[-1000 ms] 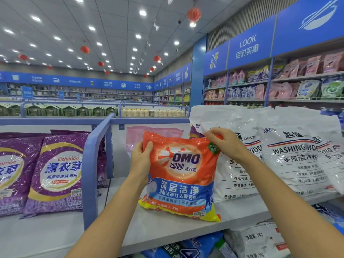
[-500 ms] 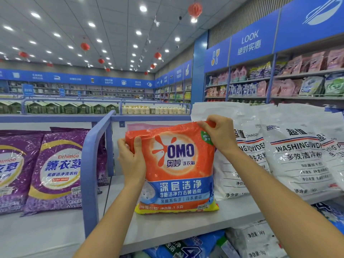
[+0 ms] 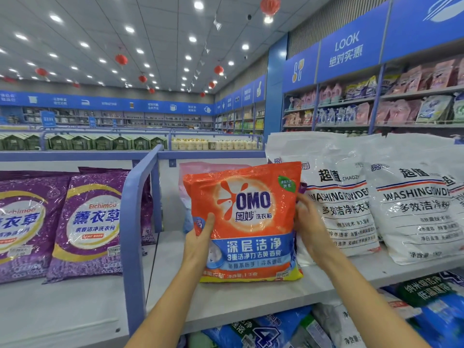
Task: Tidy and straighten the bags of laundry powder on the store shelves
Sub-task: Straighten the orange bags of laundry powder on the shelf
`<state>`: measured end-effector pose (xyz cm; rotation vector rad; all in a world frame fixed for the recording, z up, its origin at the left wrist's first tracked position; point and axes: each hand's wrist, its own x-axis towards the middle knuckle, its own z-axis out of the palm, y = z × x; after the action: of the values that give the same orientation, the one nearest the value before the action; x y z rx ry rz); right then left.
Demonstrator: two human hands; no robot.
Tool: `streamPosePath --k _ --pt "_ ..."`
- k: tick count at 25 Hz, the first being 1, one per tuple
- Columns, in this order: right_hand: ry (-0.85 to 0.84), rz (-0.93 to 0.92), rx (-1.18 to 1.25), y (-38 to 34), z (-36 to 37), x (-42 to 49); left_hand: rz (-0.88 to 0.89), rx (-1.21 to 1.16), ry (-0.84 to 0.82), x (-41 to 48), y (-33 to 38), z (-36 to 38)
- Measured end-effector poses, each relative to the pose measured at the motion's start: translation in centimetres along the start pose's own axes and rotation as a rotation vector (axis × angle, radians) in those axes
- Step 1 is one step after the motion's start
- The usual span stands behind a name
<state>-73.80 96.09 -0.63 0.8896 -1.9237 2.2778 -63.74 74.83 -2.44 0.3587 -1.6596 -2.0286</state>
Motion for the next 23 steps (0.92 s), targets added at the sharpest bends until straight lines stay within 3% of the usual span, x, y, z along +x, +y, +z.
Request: streamPosePath --k 4,8,14,17,19,23 --pt "-0.146 0.139 -0.192 3.7 0.6 -4.2 -0.049 0.131 0.072 0.7 0.7 1.0" --pt "0.010 0.163 -0.263 4.0 1.6 -3.9 -0.001 0.043 0.077 -0.2 0.2 0.8" --pt "0.062 0.214 -0.090 4.2 1.5 -3.8 -0.044 0.229 -0.167 -1.8 -1.7 -1.2" --pt "0.046 0.270 -0.181 3.8 2.3 -3.5 -0.005 0.237 -0.290 -2.8 -1.3 -1.3" --pt "0.051 0.275 -0.247 3.9 2.7 -3.7 0.021 0.241 -0.246 -3.0 -1.4 -1.2" --pt "0.136 0.175 -0.253 2.1 2.9 -5.8 0.040 0.397 0.007 -4.3 -1.2 -1.1"
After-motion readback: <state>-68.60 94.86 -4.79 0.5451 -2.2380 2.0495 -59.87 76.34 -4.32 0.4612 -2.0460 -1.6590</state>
